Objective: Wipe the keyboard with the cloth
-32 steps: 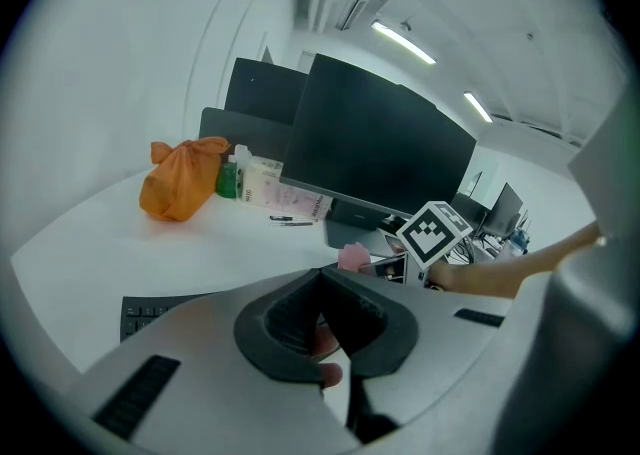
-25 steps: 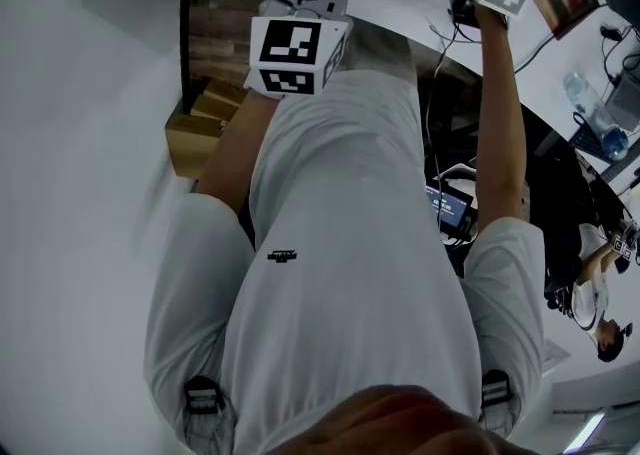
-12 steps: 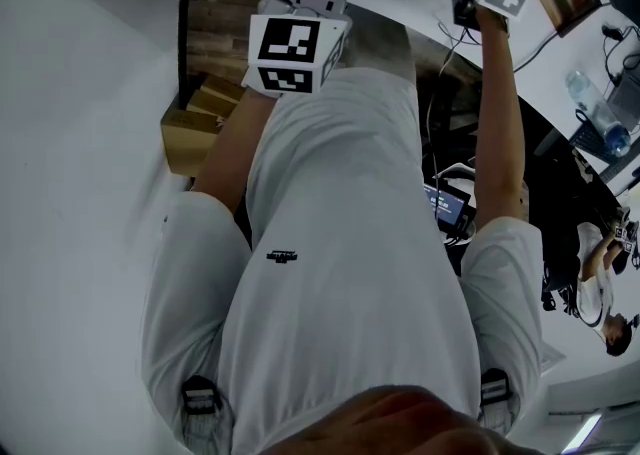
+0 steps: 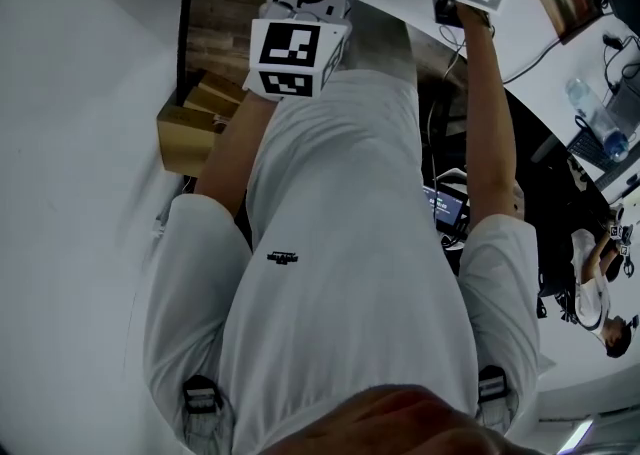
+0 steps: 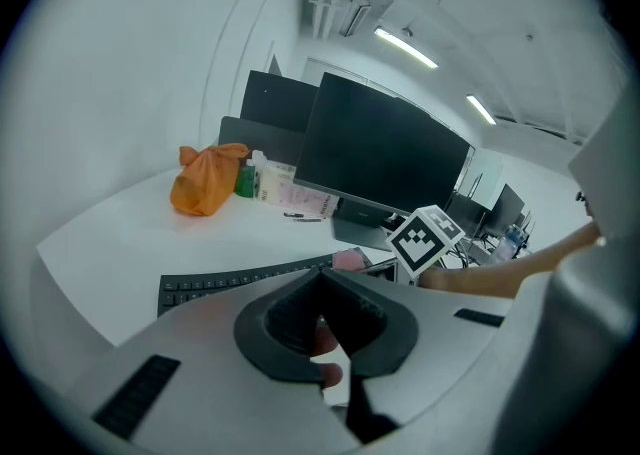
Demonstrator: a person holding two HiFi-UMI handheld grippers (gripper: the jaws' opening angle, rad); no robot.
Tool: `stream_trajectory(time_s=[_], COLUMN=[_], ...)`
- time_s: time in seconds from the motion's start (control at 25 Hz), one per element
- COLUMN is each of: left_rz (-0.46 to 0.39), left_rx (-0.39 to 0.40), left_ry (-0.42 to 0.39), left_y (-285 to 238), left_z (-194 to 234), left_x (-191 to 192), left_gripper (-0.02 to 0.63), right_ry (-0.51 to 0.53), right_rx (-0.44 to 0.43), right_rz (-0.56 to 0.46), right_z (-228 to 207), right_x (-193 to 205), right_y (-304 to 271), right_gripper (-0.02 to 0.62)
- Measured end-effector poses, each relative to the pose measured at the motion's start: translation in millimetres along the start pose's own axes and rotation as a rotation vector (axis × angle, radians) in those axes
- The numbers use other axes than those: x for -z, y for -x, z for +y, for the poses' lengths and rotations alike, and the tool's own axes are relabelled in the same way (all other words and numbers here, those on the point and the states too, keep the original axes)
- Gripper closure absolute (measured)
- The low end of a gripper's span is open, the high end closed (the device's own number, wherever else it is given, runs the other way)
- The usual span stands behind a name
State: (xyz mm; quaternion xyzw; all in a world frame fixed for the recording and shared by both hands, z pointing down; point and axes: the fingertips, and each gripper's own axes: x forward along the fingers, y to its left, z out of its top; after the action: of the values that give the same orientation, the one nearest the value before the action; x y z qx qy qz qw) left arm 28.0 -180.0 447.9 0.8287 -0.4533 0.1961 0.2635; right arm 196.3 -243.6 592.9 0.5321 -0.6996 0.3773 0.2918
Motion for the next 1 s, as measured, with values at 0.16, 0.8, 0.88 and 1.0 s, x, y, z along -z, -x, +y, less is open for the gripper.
stream_trajectory(time_s=[0.16,0.8,0.88,1.0], left_rz=[0.0,-0.022,-0.025,-0.031], left_rx=[-0.011,-0.085,-0.095,-0.11], left_ry=[0.018,0.078,0.085,0.099], left_y=[5.4,34.0,37.4,45.7], left_z=[8.7,47.0,52.7,60.9], left_x=[4.3,13.7,14.4,16.1], left_gripper=[0.592,0.592,0.592,0.592], right_ry=[0.021,0.092,0.107,0.127], right_rx=[-0.021,-0.132,-0.14,-0.153], right_rz=[0.006,0.034,0.035,0.038], right_z=[17.6,96.8,105.6,120.5], right_x=[-2.4,-3.4,-5.2,-6.5], right_y=[-5.9,-27.0,-29.5,-31.3], right_gripper=[0.569,0.569,0.569,0.569])
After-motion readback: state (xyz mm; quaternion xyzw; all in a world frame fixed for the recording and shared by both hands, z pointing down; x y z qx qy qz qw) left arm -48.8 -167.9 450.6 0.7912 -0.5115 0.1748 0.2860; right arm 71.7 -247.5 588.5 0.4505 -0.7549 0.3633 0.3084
